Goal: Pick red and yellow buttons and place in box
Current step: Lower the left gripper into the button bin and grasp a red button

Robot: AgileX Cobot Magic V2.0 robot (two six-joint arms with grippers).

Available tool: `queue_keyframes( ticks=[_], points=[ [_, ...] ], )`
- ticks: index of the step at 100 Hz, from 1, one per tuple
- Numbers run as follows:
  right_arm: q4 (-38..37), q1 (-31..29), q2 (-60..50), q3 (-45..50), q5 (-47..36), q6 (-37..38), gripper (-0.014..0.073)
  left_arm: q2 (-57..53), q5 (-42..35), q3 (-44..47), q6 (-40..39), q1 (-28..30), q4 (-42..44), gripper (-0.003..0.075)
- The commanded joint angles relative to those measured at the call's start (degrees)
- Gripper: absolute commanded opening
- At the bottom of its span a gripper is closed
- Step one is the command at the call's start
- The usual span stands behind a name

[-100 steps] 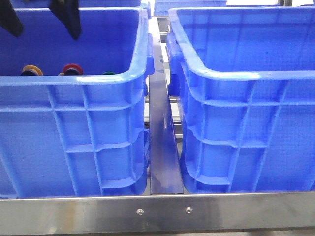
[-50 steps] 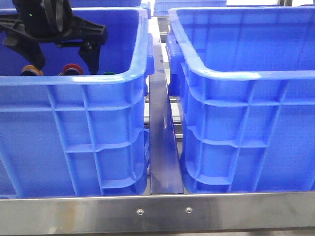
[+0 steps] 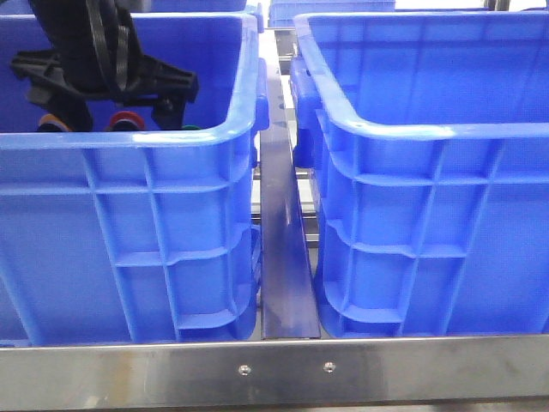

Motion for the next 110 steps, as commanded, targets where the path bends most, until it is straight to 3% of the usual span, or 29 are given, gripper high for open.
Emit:
queue_keyframes(
  ticks=[1, 16, 30, 44, 57, 62, 110],
  points=[
    [-0.50, -0.08, -0.28, -0.87, -4.03, -0.11, -0.0069, -1.64, -2.19, -1.83, -0.89, -0.23, 1.34, 0.0670],
    [-0.50, -0.08, -0.28, -0.87, -4.03, -0.11, -0.0069, -0.85, -2.44, -1.83, -2.10, -0.23, 1.56, 0.0611],
    [-0.50, -0.08, -0.28, -0.87, -4.03, -0.11, -0.0069, -0.85, -3.07, -1.83, -2.34, -0.23, 1.56, 0.0487],
    [-0.50, -0.08, -0.28, -0.87, -4.03, -0.11, -0.0069, -0.85, -2.95, -1.83, -2.45, -0.23, 1.67, 0.0295],
    [-0.50, -0.08, -0.28, -0.87, -4.03, -0.11, -0.0069, -0.85, -2.95, -1.83, -2.45, -0.23, 1.78, 0.0043],
    [-0.50, -0.08, -0.28, -0.87, -4.03, -0.11, -0.0069, -0.85, -2.86, -1.83, -2.45, -0.23, 1.78, -0.0022],
    [-0.50, -0.08, -0.28, -0.87, -4.03, -0.11, -0.0069, -13.26, 5.12, -1.01, 6.41, -5.59, 1.75, -0.0019]
  ],
)
